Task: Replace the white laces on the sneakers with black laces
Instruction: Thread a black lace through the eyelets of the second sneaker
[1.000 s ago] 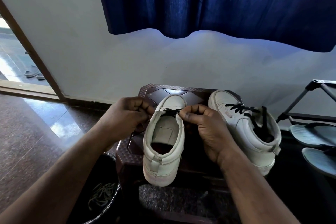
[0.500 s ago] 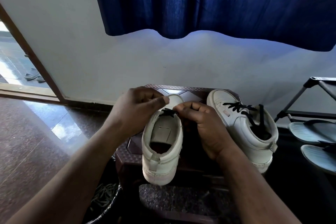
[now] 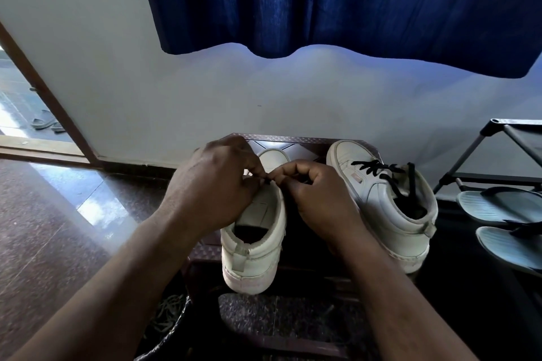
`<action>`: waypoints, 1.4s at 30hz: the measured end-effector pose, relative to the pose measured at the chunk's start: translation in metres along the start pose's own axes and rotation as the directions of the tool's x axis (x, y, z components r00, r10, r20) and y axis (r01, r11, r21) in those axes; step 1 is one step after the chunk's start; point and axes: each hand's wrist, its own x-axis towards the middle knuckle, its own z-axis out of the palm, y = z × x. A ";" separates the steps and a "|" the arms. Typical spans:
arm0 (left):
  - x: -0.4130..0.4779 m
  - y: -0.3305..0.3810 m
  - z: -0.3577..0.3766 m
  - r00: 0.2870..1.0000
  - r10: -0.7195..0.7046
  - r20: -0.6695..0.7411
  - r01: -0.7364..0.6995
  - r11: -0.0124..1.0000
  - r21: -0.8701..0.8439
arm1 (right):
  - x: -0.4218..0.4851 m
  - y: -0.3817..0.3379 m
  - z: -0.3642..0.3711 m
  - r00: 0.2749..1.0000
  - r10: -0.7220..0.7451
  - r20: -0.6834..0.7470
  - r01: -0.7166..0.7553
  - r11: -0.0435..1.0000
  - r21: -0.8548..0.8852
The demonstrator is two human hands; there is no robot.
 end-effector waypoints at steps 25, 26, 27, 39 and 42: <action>-0.007 -0.032 0.001 0.855 -0.347 0.384 0.518 0.549 -0.656 | -0.003 -0.008 0.015 0.991 0.130 0.039 -0.136 0.939 0.316; -0.008 -0.033 0.002 0.854 -0.343 0.391 0.520 0.559 -0.646 | -0.003 -0.009 0.015 0.991 0.130 0.039 -0.136 0.940 0.313; -0.008 -0.034 0.001 0.852 -0.342 0.397 0.524 0.553 -0.648 | -0.003 -0.010 0.015 0.991 0.130 0.038 -0.135 0.942 0.306; -0.005 -0.028 0.003 0.827 -0.260 0.499 0.547 0.575 -0.608 | -0.004 -0.032 0.018 1.000 0.026 -0.009 -0.027 0.942 -0.335; -0.004 -0.030 0.003 0.884 -0.266 0.384 0.443 0.739 -0.508 | -0.004 -0.032 0.023 0.999 -0.004 -0.047 -0.016 0.908 -0.419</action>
